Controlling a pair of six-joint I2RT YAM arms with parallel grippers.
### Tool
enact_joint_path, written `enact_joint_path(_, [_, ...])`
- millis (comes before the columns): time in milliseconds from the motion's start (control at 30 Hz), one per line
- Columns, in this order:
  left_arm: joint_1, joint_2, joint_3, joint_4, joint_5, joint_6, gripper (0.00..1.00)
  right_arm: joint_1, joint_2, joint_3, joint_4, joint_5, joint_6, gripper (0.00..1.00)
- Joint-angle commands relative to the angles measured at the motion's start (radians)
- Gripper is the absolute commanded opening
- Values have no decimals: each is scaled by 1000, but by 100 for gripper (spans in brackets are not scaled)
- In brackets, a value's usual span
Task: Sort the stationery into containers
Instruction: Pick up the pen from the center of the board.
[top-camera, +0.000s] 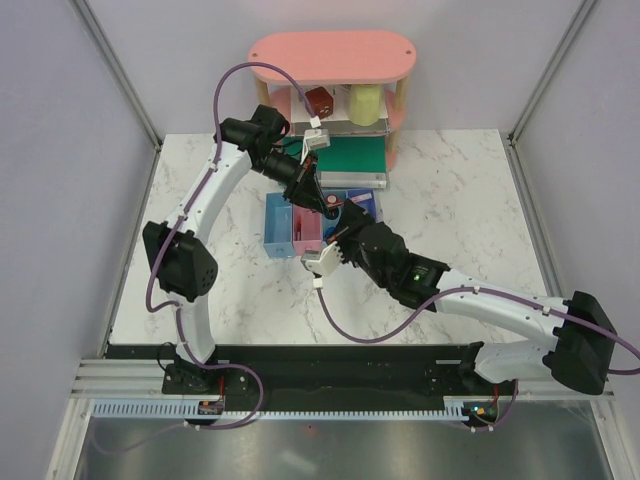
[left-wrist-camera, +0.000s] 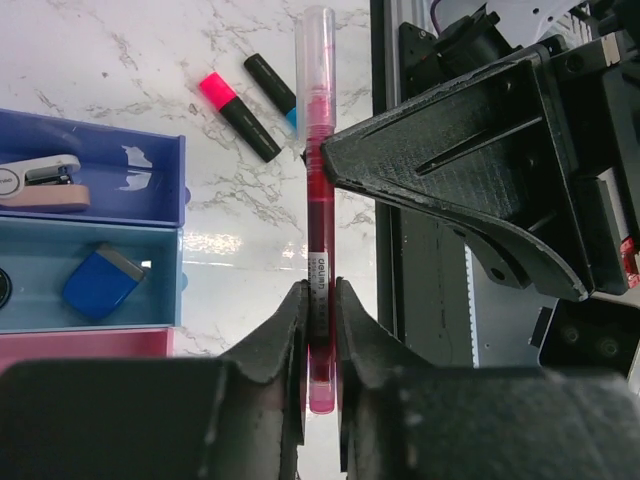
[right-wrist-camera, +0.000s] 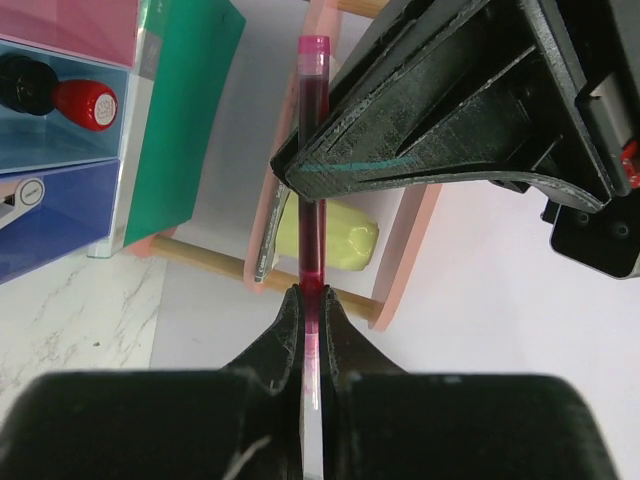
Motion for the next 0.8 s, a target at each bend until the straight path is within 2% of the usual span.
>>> enact_joint_path(0, [-13,-64,-11,-196,35,21,11,7,17,65,65,26,5,3])
enact_joint_path(67, [-14,-70,-20,-196,27,24,2,8,23,68,66,27,2,3])
enact_joint_path(200, [-19,-76,-29,-196,27,24,2,7,37,70,92,29,-2,5])
enact_joint_path(267, [-20,-81,-32,-196,31,25,2,5,43,74,99,41,-4,11])
enact_joint_path(300, [-20,-83,-34,-196,33,25,2,7,49,74,105,47,-7,36])
enact_joint_path(367, [-22,-89,-37,-196,31,25,2,7,48,70,123,49,-5,71])
enact_joint_path(400, [-20,-90,-41,-196,30,27,2,7,46,71,137,52,11,84])
enact_joint_path(467, [-20,-96,-49,-194,28,28,2,10,43,93,116,67,45,94])
enact_joint_path(533, [-20,-102,-63,-194,21,30,2,8,41,140,83,78,129,98])
enact_joint_path(633, [-16,-113,-90,-162,-4,9,2,8,29,218,-50,99,278,98])
enact_joint_path(767, [1,-156,-169,-3,-108,-129,2,8,-15,288,-199,118,456,98])
